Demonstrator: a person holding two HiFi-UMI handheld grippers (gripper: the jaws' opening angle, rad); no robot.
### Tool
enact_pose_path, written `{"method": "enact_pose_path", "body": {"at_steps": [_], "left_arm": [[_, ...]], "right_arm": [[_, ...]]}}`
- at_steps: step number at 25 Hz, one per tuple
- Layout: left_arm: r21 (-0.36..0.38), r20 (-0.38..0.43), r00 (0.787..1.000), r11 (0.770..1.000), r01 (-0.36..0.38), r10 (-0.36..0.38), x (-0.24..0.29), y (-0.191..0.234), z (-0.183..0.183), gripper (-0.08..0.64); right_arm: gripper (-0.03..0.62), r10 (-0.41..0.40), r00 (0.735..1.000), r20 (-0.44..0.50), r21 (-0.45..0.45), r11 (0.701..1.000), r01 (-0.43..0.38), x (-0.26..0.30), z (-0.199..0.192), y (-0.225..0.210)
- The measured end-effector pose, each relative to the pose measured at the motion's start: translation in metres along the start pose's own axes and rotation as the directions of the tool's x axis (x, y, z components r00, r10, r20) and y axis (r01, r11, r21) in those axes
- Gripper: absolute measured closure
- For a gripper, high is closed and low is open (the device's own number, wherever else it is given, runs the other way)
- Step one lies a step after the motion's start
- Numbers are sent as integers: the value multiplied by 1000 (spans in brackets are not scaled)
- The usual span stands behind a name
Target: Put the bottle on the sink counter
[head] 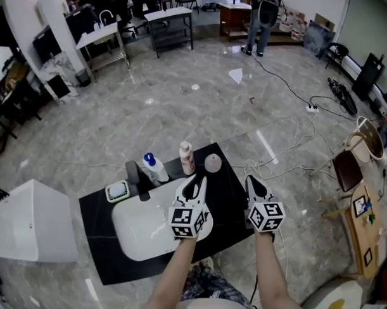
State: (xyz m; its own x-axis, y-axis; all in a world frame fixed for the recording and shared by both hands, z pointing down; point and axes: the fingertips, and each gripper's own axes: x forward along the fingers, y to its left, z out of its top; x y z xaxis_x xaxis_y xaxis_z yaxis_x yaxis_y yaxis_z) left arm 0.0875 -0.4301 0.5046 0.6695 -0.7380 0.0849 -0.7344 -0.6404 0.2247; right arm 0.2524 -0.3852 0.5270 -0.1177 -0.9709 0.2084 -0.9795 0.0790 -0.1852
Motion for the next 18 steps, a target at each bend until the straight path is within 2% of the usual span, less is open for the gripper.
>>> {"method": "enact_pose_path", "body": {"at_steps": [9,13,18], "left_arm": [[32,20,1000,999,9,-10,-97,2,32,520],[60,30,999,998,17,-19,-122,3,43,530],[45,35,999,999,10,-12,-143,11,43,532]], "right_arm": [[577,3,999,44,-40,999,-1,-72,22,43],[577,-6,998,67,-34,999,8,-93,27,53],[577,-10,997,82,-27,1000,12,-113,25,63]]}}
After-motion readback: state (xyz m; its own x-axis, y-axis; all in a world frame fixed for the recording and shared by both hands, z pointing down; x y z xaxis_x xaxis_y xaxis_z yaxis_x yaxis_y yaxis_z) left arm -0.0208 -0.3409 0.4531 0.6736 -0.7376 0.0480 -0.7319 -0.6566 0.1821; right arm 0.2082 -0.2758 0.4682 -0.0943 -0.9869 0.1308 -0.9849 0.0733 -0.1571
